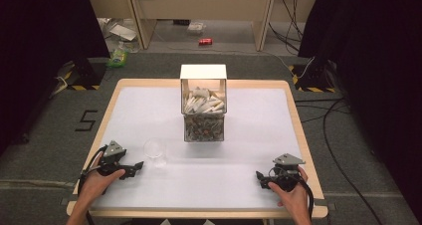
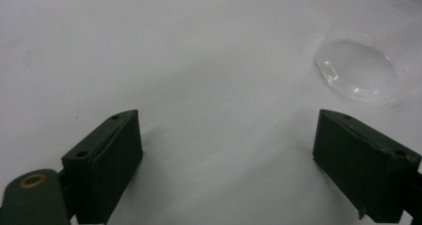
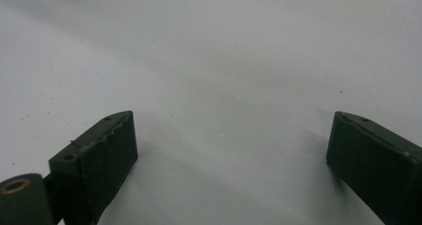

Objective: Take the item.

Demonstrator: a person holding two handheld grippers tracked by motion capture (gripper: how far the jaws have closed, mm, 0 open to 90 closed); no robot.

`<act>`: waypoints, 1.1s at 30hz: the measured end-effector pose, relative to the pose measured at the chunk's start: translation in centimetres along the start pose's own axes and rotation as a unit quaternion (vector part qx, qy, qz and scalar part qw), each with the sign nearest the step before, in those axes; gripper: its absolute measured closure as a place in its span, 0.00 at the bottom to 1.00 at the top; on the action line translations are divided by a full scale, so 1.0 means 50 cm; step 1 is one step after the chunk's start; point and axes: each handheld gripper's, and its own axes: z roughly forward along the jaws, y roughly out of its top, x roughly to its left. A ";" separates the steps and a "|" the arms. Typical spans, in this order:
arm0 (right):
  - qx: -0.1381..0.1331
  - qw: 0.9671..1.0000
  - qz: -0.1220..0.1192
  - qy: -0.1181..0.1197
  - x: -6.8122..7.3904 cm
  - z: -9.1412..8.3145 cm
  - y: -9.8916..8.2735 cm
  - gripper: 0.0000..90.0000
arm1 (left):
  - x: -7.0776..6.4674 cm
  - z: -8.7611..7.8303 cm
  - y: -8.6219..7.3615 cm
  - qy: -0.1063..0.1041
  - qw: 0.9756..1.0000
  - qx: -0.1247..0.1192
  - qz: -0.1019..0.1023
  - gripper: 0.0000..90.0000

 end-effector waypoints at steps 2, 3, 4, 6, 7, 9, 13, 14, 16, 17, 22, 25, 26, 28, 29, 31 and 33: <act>0.000 1.000 0.000 0.000 0.000 0.000 0.000 0.07 | 0.001 -0.001 0.000 0.002 1.000 -0.003 -0.004 0.16; 0.000 1.000 -0.001 0.000 0.000 0.000 0.000 0.07 | 0.004 -0.003 -0.001 -0.005 1.000 -0.007 -0.010 0.16; 0.000 1.000 -0.001 0.000 0.000 0.000 0.000 0.07 | 0.004 -0.003 -0.001 -0.005 1.000 -0.007 -0.010 0.17; 0.000 1.000 0.000 0.000 0.001 0.000 0.000 0.07 | 0.006 -0.009 0.000 -0.011 1.000 -0.015 -0.014 0.17; 0.000 1.000 0.000 0.000 0.001 0.000 0.000 0.07 | 0.006 -0.009 0.000 -0.011 1.000 -0.015 -0.014 0.17; 0.001 1.000 0.000 0.000 0.000 0.000 0.000 0.07 | 0.003 -0.021 0.007 -0.007 1.000 -0.023 -0.011 0.17; 0.000 1.000 -0.001 0.000 0.000 0.000 0.000 0.07 | 0.002 -0.037 0.017 -0.005 0.999 -0.037 -0.013 0.17; 0.000 1.000 -0.001 0.000 0.000 0.000 0.000 0.07 | 0.000 -0.043 0.020 -0.009 0.999 -0.043 -0.016 0.17; 0.000 1.000 -0.001 -0.001 0.001 0.000 0.000 0.07 | -0.003 -0.050 0.027 -0.022 0.998 -0.050 -0.021 0.17; 0.001 1.000 0.001 -0.001 0.001 0.000 0.000 0.07 | -0.005 -0.052 0.030 -0.024 0.998 -0.053 -0.022 0.17; 0.000 1.000 -0.001 0.000 0.000 0.000 0.000 0.07 | -0.017 -0.067 0.048 -0.021 0.998 -0.066 -0.013 0.17; 0.001 1.000 -0.001 0.000 0.000 0.000 0.000 0.07 | -0.022 -0.082 0.061 -0.025 0.996 -0.081 -0.014 0.17; 0.001 1.000 -0.001 0.000 0.000 0.000 0.000 0.07 | -0.023 -0.088 0.067 -0.026 0.996 -0.086 -0.013 0.17; 0.000 1.000 -0.001 0.000 0.000 0.000 0.000 0.07 | -0.027 -0.101 0.081 -0.027 0.995 -0.095 -0.012 0.17; 0.001 1.000 -0.001 0.000 0.000 0.000 0.000 0.07 | -0.029 -0.107 0.089 -0.026 0.994 -0.103 -0.010 0.17; 0.000 1.000 -0.001 0.000 0.000 0.000 0.000 0.07 | -0.040 -0.124 0.115 -0.035 0.992 -0.122 -0.004 0.17; 0.000 1.000 -0.001 0.000 0.000 0.000 0.000 0.07 | -0.044 -0.127 0.124 -0.039 0.991 -0.127 -0.001 0.18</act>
